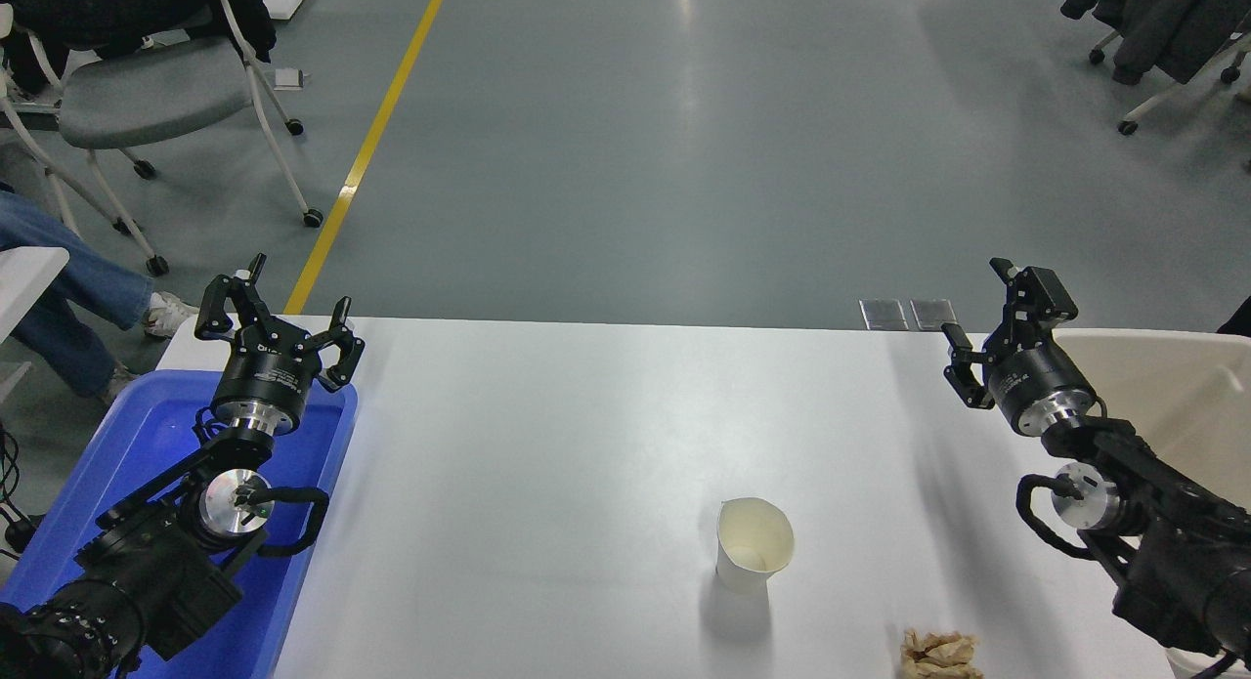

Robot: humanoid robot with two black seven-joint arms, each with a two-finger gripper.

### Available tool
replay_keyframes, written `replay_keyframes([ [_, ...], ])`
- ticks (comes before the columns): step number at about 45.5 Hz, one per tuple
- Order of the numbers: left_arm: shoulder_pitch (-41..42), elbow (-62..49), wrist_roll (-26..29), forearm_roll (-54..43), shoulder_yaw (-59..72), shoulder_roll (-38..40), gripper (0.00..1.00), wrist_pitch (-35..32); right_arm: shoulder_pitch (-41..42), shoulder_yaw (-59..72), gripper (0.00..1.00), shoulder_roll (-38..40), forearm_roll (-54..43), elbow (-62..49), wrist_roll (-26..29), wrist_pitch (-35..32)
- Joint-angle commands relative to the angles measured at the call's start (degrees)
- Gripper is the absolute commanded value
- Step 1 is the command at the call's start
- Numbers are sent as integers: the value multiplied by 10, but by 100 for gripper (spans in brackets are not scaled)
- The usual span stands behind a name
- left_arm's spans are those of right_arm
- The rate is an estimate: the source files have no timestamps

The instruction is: Dispose of the paper cup in the dustbin

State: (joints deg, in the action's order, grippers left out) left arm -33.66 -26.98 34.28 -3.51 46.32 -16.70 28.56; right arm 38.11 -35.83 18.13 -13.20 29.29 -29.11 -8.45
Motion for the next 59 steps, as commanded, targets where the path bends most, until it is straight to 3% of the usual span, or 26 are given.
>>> replay_keyframes([
  [1, 0, 0, 0, 0, 0, 0, 100, 0, -7, 0, 99, -7, 1, 1, -2, 3],
  [30, 0, 0, 0, 0, 0, 0, 100, 0, -6, 1, 100, 15, 2, 5, -3, -2],
  [40, 0, 0, 0, 0, 0, 0, 100, 0, -19, -6, 100, 59, 12, 119, 84, 5],
  [45, 0, 0, 0, 0, 0, 0, 100, 0, -29, -6, 100, 85, 11, 174, 92, 22],
  [59, 0, 0, 0, 0, 0, 0, 100, 0, -24, 12, 100, 93, -4, 180, 110, 63],
])
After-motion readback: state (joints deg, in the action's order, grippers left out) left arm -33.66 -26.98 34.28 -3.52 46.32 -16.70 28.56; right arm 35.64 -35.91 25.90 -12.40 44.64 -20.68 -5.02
